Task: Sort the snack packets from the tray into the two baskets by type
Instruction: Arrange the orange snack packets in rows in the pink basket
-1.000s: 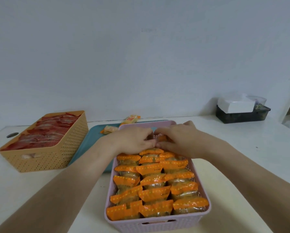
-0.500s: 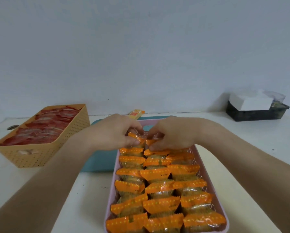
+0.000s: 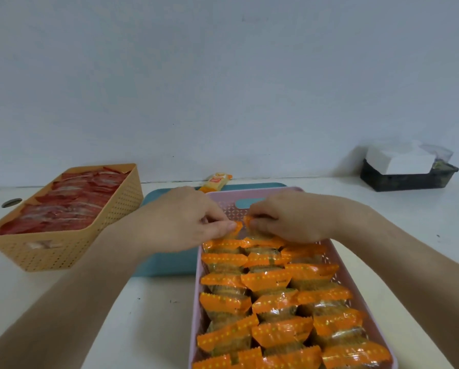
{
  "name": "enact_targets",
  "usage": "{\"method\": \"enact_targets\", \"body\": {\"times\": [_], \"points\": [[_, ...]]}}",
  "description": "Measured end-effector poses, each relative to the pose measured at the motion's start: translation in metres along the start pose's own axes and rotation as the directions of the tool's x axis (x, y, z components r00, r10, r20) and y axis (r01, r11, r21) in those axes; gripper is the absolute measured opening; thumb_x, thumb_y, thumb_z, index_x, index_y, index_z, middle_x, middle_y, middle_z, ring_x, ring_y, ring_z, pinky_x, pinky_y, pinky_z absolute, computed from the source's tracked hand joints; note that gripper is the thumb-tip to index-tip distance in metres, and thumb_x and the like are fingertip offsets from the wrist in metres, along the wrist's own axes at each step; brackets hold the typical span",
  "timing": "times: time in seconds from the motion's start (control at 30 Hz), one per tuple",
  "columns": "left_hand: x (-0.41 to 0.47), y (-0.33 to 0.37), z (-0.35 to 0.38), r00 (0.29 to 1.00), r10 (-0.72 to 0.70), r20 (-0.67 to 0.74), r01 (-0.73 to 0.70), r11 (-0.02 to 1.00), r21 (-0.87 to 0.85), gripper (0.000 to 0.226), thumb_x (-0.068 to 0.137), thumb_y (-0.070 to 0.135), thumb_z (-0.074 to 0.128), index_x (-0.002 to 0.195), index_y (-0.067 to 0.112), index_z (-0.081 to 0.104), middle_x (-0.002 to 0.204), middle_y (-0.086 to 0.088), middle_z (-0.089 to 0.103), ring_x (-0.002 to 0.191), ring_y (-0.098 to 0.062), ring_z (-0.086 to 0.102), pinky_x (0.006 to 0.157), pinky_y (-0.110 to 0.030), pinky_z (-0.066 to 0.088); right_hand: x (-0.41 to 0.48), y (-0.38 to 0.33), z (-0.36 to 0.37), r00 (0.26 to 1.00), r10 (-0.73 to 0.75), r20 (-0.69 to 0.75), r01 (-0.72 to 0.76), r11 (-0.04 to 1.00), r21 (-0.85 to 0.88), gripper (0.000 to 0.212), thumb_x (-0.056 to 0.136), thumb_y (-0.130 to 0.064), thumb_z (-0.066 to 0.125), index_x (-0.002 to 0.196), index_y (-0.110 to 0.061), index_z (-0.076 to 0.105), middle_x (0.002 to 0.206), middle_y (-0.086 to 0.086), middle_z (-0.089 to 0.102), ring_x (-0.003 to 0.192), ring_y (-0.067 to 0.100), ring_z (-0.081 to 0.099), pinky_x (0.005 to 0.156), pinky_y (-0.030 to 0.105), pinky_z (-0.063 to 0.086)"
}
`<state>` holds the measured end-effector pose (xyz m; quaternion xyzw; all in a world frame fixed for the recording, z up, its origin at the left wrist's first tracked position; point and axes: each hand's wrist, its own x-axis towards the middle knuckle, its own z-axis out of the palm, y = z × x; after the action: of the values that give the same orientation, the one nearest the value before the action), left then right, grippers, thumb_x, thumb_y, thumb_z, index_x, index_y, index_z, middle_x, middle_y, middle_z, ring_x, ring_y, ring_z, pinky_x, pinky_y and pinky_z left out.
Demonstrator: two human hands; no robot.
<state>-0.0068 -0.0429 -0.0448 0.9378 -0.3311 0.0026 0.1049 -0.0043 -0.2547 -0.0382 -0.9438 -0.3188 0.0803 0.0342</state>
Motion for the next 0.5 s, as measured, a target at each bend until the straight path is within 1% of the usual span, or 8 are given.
{"method": "enact_targets", "body": {"times": [0.03,0.1,0.2,0.27,0.33,0.4,0.47,0.5], "points": [[0.002,0.0,0.001,0.999,0.019,0.044,-0.019,1.0,-0.009,0.045,0.091,0.062,0.039,0.062,0.031,0.056,0.059,0.012,0.052,0.059,-0.009,0.053,0.061,-0.034,0.045,-0.001,-0.004,-0.002,0.999,-0.002,0.033,0.003,1.0,-0.011,0.024,0.102,-0.044,0.033,0.095,-0.029,0.051,0.083,-0.013,0.051,0.083,0.009,0.05,0.079,0.03,0.041],[0.003,-0.002,0.001,0.997,0.045,0.064,-0.044,0.999,-0.012,0.058,0.089,0.07,0.028,0.059,0.024,0.048,0.058,0.003,0.049,0.056,-0.013,0.05,0.057,-0.033,0.04,-0.001,-0.01,-0.009,0.999,-0.014,0.039,0.016,0.999,-0.035,0.03,0.101,-0.05,0.03,0.098,-0.031,0.053,0.083,-0.015,0.053,0.085,0.01,0.051,0.078,0.029,0.04],[0.0,-0.002,-0.004,0.991,0.002,-0.133,-0.025,0.985,-0.169,0.048,0.092,0.062,0.035,0.077,0.028,0.065,0.074,0.006,0.064,0.075,-0.012,0.06,0.068,-0.032,0.047,-0.004,-0.01,-0.031,0.992,-0.048,-0.113,0.054,0.997,0.049,0.046,0.093,-0.06,0.033,0.108,-0.028,0.062,0.095,-0.012,0.067,0.087,0.01,0.059,0.082,0.03,0.048],[0.004,-0.018,-0.011,0.909,-0.174,-0.378,0.042,0.942,-0.333,0.024,0.097,0.041,0.049,0.096,0.031,0.072,0.091,0.016,0.07,0.09,-0.002,0.062,0.082,-0.022,0.048,0.003,0.002,-0.055,0.961,-0.014,-0.276,0.053,0.99,0.134,0.048,0.089,-0.06,0.038,0.1,-0.024,0.068,0.092,-0.008,0.071,0.088,0.013,0.065,0.084,0.034,0.051],[0.017,-0.045,-0.015,0.787,-0.35,-0.508,0.113,0.892,-0.438,0.02,0.094,0.02,0.057,0.096,0.032,0.072,0.094,0.019,0.071,0.091,0.002,0.063,0.085,-0.018,0.048,0.022,0.018,-0.074,0.935,0.048,-0.352,0.012,0.986,0.164,0.037,0.092,-0.05,0.047,0.099,-0.022,0.071,0.09,-0.008,0.073,0.091,0.015,0.067,0.087,0.035,0.05],[0.034,-0.073,-0.011,0.742,-0.46,-0.488,0.235,0.86,-0.453,0.024,0.089,0.011,0.059,0.095,0.031,0.071,0.096,0.016,0.071,0.094,-0.001,0.063,0.09,-0.021,0.047,0.051,0.034,-0.081,0.952,0.071,-0.297,-0.028,0.989,0.146,0.028,0.093,-0.043,0.054,0.107,-0.024,0.068,0.098,-0.01,0.071,0.099,0.014,0.064,0.089,0.031,0.048],[0.05,-0.093,0.002,0.803,-0.478,-0.357,0.345,0.86,-0.376,0.023,0.086,0.021,0.065,0.108,0.029,0.068,0.113,0.012,0.067,0.11,-0.007,0.058,0.096,-0.021,0.04,0.081,0.048,-0.073,0.989,0.072,-0.126,-0.053,0.988,0.146,0.037,0.09,-0.044,0.06,0.124,-0.03,0.058,0.117,-0.007,0.064,0.11,0.015,0.059,0.093,0.028,0.045],[0.059,-0.103,0.01,0.847,-0.459,-0.27,0.375,0.874,-0.309,0.036,0.083,0.036,0.068,0.118,0.03,0.064,0.124,0.01,0.062,0.12,-0.01,0.053,0.1,-0.022,0.036,0.098,0.056,-0.066,0.997,0.072,-0.038,-0.066,0.988,0.141,0.049,0.088,-0.045,0.063,0.133,-0.033,0.049,0.128,-0.005,0.058,0.116,0.016,0.055,0.098,0.03,0.043]]}}
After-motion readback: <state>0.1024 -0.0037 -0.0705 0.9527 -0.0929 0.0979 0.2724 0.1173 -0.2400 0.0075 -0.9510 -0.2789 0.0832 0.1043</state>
